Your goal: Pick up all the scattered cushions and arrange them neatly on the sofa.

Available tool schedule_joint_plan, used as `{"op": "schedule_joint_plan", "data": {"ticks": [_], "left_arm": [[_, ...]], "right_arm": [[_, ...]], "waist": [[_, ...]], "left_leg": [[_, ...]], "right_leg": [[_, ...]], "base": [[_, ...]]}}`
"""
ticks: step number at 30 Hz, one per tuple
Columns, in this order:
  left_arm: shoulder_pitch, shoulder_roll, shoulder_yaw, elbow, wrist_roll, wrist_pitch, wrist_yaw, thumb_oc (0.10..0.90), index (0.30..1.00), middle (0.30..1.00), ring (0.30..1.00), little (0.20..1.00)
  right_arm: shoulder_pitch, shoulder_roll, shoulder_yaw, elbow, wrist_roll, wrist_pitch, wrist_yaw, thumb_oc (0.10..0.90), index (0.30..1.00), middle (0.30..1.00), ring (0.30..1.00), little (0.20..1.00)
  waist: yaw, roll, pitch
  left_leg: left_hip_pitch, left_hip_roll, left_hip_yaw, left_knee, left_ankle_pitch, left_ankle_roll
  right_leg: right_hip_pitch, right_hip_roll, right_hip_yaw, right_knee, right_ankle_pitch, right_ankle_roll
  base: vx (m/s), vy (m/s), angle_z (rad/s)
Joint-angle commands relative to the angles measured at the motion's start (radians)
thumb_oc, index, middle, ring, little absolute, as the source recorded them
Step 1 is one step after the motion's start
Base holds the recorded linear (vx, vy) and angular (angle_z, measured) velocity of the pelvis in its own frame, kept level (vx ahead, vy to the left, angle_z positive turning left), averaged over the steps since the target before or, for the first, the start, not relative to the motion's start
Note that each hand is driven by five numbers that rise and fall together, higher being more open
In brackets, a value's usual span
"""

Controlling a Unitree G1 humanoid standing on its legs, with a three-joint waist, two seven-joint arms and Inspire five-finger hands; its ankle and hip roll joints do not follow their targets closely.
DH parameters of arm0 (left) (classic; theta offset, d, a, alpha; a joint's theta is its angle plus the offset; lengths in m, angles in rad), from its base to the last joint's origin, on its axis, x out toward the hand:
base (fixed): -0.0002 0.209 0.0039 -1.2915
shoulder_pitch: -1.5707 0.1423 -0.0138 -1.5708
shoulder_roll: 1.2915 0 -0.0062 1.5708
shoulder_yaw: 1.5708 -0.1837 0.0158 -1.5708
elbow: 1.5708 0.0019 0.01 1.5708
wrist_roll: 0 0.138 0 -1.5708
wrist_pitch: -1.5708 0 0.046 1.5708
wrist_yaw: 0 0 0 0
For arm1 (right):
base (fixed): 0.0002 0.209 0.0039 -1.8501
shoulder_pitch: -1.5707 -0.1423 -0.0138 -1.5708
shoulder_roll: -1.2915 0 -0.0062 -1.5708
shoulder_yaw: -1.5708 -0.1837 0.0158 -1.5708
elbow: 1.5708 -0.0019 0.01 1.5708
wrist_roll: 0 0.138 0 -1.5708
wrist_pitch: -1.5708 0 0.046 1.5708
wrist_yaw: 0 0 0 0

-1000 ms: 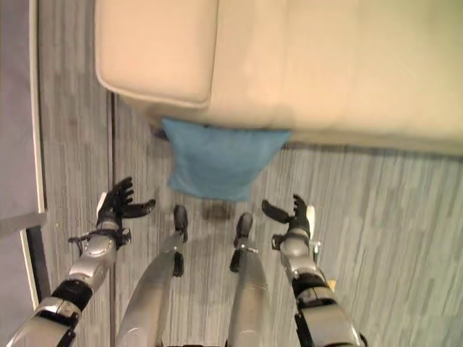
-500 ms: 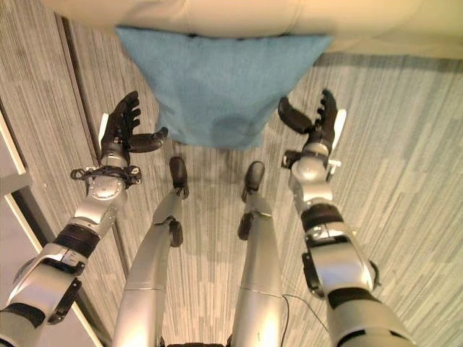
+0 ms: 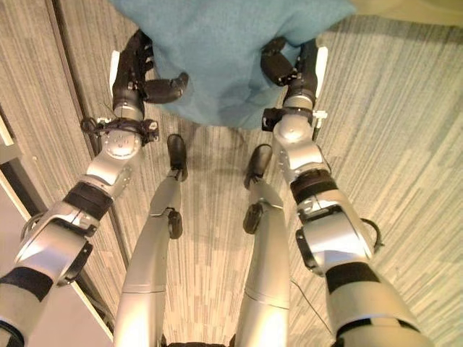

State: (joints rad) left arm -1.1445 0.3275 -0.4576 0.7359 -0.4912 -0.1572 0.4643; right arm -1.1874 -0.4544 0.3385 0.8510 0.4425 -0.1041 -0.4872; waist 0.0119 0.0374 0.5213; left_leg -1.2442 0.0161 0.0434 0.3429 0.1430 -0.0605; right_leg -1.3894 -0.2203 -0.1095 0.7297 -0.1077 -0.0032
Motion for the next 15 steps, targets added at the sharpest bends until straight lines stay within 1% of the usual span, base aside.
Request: {"op": "schedule_joint_plan", "data": {"ticks": [1,2,4,7,9,10,12,13,14,15], "left_arm": [[0.025,-0.090,-0.012,-0.070,-0.004,-0.093,-0.022,0.431,0.347,0.347,0.347,0.347],[0.010,-0.123,-0.012,-0.100,-0.020,-0.109,-0.013,0.400,0.300,0.300,0.300,0.300],[0.012,-0.148,0.005,-0.158,-0.041,-0.133,-0.003,0.400,0.300,0.300,0.300,0.300],[0.048,-0.134,0.029,-0.213,-0.012,-0.132,-0.004,0.400,0.300,0.300,0.300,0.300],[0.098,-0.137,0.052,-0.251,0.008,-0.127,-0.013,0.400,0.300,0.300,0.300,0.300],[0.136,-0.143,0.067,-0.281,0.018,-0.127,-0.020,0.400,0.300,0.300,0.300,0.300],[0.258,-0.143,0.092,-0.384,0.037,-0.121,-0.050,0.400,0.300,0.300,0.300,0.300],[0.359,-0.125,0.091,-0.485,0.071,-0.121,-0.076,0.400,0.300,0.300,0.300,0.300],[0.393,-0.118,0.089,-0.511,0.078,-0.123,-0.082,0.400,0.300,0.300,0.300,0.300],[0.464,-0.111,0.082,-0.566,0.085,-0.122,-0.105,0.400,0.300,0.300,0.300,0.300]], "right_arm": [[0.001,0.117,0.086,-0.112,0.001,-0.138,0.043,0.400,0.300,0.300,0.300,0.300],[0.003,0.130,0.074,-0.133,0.014,-0.159,0.042,0.400,0.300,0.300,0.300,0.300],[0.027,0.143,0.048,-0.193,0.022,-0.198,0.042,0.400,0.300,0.300,0.300,0.300],[0.089,0.148,0.017,-0.256,0.004,-0.220,0.047,0.400,0.300,0.300,0.300,0.300],[0.157,0.162,-0.009,-0.308,-0.015,-0.229,0.059,0.400,0.300,0.300,0.300,0.300],[0.202,0.166,-0.028,-0.346,-0.038,-0.231,0.064,0.400,0.300,0.300,0.300,0.300],[0.342,0.173,-0.056,-0.464,-0.089,-0.237,0.087,0.400,0.300,0.300,0.300,0.300],[0.474,0.171,-0.088,-0.576,-0.112,-0.247,0.107,0.400,0.300,0.300,0.300,0.300],[0.518,0.173,-0.099,-0.608,-0.111,-0.252,0.117,0.400,0.300,0.300,0.300,0.300],[0.610,0.170,-0.110,-0.676,-0.119,-0.252,0.135,0.400,0.300,0.300,0.300,0.300]], "waist": [[-0.012,0.007,-0.143],[-0.017,0.005,-0.148],[-0.024,0.002,-0.164],[-0.028,0.007,-0.183],[-0.027,0.011,-0.201],[-0.029,0.014,-0.205],[-0.036,0.017,-0.210],[-0.042,0.018,-0.197],[-0.044,0.016,-0.198],[-0.048,0.010,-0.202]], "left_leg": [[-0.052,-0.033,-0.061,0.131,-0.190,0.052],[-0.061,-0.034,-0.064,0.133,-0.192,0.052],[-0.075,-0.033,-0.064,0.142,-0.195,0.053],[-0.061,-0.031,-0.060,0.134,-0.194,0.051],[-0.012,-0.033,-0.056,0.094,-0.187,0.047],[0.027,-0.036,-0.054,0.073,-0.184,0.045],[0.151,-0.040,-0.059,0.016,-0.177,0.032],[0.254,-0.038,-0.062,-0.030,-0.138,0.025],[0.296,-0.038,-0.063,-0.050,-0.134,0.021],[0.391,-0.037,-0.070,-0.086,-0.130,0.011]], "right_leg": [[0.048,0.007,0.029,-0.089,0.009,0.128],[0.036,0.009,0.030,-0.084,0.009,0.129],[0.020,0.017,0.036,-0.078,0.013,0.131],[0.033,0.022,0.037,-0.088,0.015,0.133],[0.077,0.028,0.033,-0.110,0.014,0.133],[0.111,0.029,0.029,-0.124,0.018,0.134],[0.237,0.029,0.010,-0.178,0.025,0.134],[0.342,0.023,-0.016,-0.231,0.063,0.125],[0.385,0.024,-0.024,-0.254,0.067,0.124],[0.486,0.027,-0.042,-0.307,0.071,0.122]], "base": [[0.00,0.000,0.00],[0.00,0.000,0.00],[0.00,0.000,0.00],[0.00,0.004,-0.01],[-0.01,-0.011,-0.05],[0.00,0.000,0.00],[-0.05,-0.044,0.00],[-0.11,-0.075,-0.01],[-0.13,-0.100,-0.03],[-0.03,-0.098,-0.04]]}}
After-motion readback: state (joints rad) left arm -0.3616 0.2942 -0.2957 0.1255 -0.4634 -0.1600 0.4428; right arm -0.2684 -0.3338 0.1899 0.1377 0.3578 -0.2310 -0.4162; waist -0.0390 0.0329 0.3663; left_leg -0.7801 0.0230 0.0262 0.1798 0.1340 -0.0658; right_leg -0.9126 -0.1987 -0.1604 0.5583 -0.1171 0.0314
